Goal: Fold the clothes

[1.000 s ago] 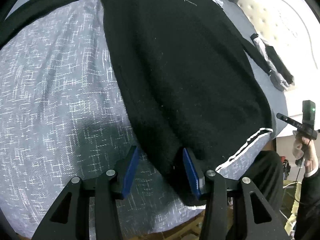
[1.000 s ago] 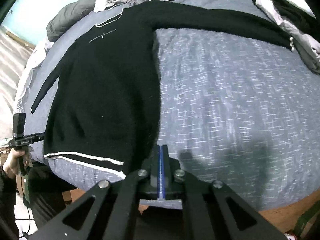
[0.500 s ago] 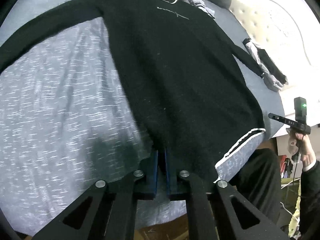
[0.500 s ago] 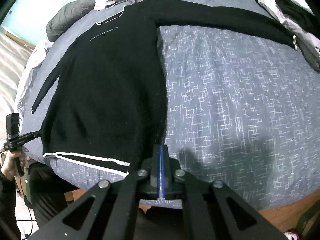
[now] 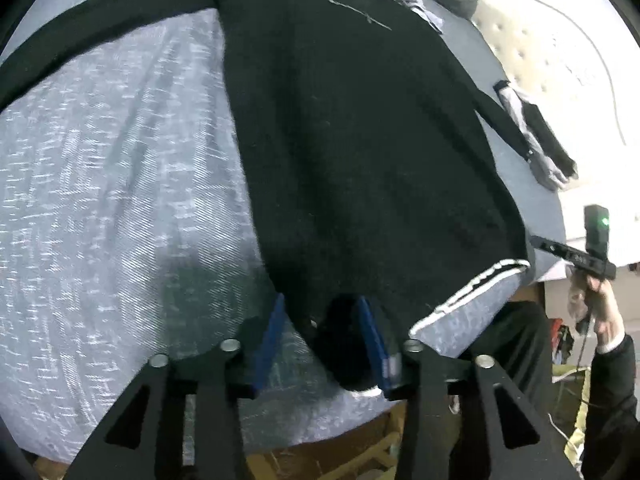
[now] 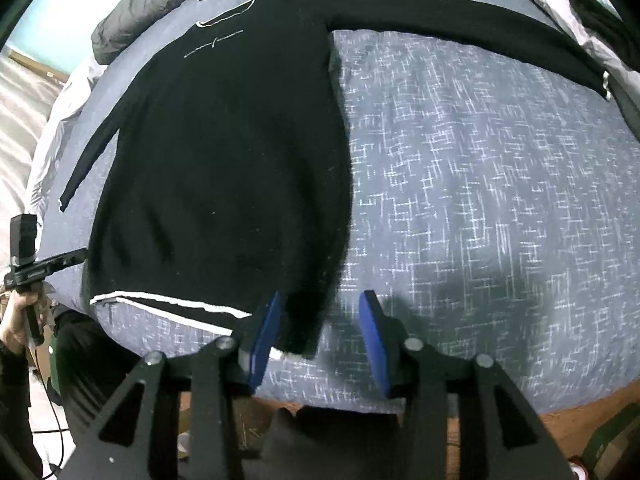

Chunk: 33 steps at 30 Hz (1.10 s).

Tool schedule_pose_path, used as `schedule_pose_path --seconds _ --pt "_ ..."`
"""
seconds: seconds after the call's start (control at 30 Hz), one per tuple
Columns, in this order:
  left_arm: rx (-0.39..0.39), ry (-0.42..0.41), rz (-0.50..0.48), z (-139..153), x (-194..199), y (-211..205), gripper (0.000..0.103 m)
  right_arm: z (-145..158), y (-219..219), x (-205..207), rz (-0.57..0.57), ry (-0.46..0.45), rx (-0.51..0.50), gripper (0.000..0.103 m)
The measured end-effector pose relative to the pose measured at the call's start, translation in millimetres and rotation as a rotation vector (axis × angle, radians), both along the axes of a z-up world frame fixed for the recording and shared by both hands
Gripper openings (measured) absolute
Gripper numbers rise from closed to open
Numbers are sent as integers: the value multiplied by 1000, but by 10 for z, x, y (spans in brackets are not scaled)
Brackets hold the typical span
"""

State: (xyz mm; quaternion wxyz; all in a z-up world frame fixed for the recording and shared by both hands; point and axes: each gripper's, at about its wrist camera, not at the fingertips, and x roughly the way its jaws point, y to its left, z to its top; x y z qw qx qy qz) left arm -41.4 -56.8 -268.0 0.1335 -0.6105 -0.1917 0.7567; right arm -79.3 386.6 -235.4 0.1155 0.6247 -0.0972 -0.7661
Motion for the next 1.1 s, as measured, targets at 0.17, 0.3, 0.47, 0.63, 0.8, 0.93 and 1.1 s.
schedule_pose_path --seconds 0.17,0.3,0.47,0.63,0.8,0.93,1.1 --pt "-9 -37 -7 -138 -39 62 46 -41 4 -43 -19 -15 -19 42" --pt "-6 -53 -7 -241 -75 86 46 -53 -53 -33 -5 -19 -20 42" --pt "-45 -31 -48 -212 -87 164 16 -96 -96 -41 0 -29 -19 42" --pt "-58 2 -44 -21 -18 24 9 -112 -100 -44 4 -37 -10 42" --pt "-62 -26 -21 -80 36 -173 7 -90 -64 -71 -8 -40 -2 42" --pt "-61 -40 -13 -183 53 -38 7 -132 -76 -76 -14 -58 -1 46" --pt "-60 -40 -18 -176 35 -2 7 -238 -126 -88 -16 -81 -18 46"
